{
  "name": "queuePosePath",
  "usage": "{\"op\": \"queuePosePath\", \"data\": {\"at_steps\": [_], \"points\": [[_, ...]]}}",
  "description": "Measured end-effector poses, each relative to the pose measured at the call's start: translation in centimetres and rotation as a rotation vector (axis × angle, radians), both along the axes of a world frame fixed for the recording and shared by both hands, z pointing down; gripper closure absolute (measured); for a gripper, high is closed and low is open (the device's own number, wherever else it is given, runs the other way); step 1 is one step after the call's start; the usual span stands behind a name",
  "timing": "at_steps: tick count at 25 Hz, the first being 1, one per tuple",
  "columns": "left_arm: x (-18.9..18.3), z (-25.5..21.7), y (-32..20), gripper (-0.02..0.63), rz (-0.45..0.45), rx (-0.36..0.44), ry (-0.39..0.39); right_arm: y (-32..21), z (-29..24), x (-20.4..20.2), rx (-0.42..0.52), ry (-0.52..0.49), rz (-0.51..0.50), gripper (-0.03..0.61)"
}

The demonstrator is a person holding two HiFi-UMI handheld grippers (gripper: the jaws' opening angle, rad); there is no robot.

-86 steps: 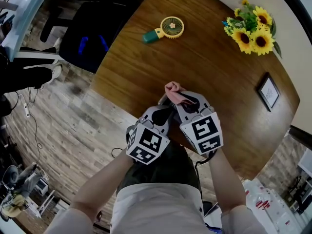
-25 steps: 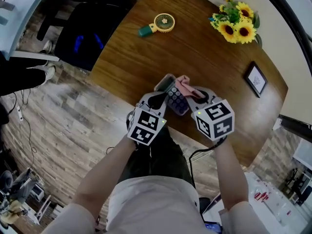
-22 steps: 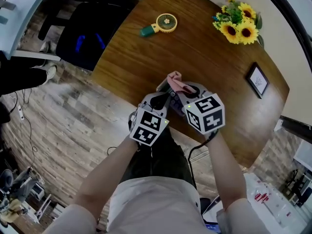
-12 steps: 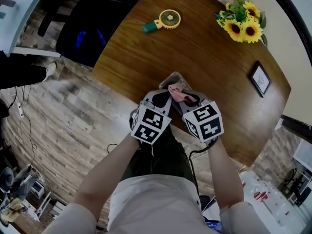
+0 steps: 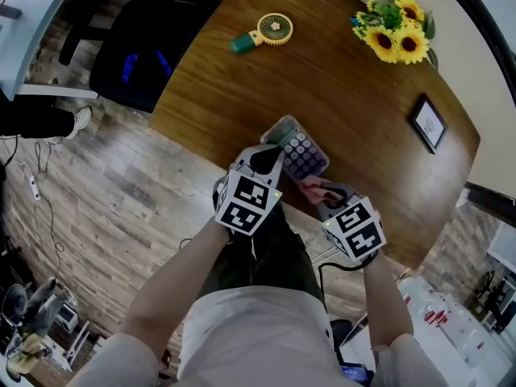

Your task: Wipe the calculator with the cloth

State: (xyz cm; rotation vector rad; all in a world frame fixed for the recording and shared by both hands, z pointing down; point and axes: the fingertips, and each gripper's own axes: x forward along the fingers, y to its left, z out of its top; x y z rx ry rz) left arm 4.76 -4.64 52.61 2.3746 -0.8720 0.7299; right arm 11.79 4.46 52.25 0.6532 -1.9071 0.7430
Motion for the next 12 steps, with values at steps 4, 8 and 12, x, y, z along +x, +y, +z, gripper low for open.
{"op": "queuePosePath", "data": {"at_steps": [4,8,12], "points": [[0.0,0.0,0.0,0.611,0.0,0.006,0.007,-3.0,-2.1,3.2,0.1,0.033,0.092,0.554],[0.0,-0.1,0.0,0.611,-0.007,0.007,0.006,-9.1,-5.1,2.4,0.27,-0.064,0.2,0.552],[0.0,-0.1,0.0,0.611,-0.013,0.002,0.009,-12.3,-5.4,-2.7,0.34,-0.148,0.119,0.552]]}}
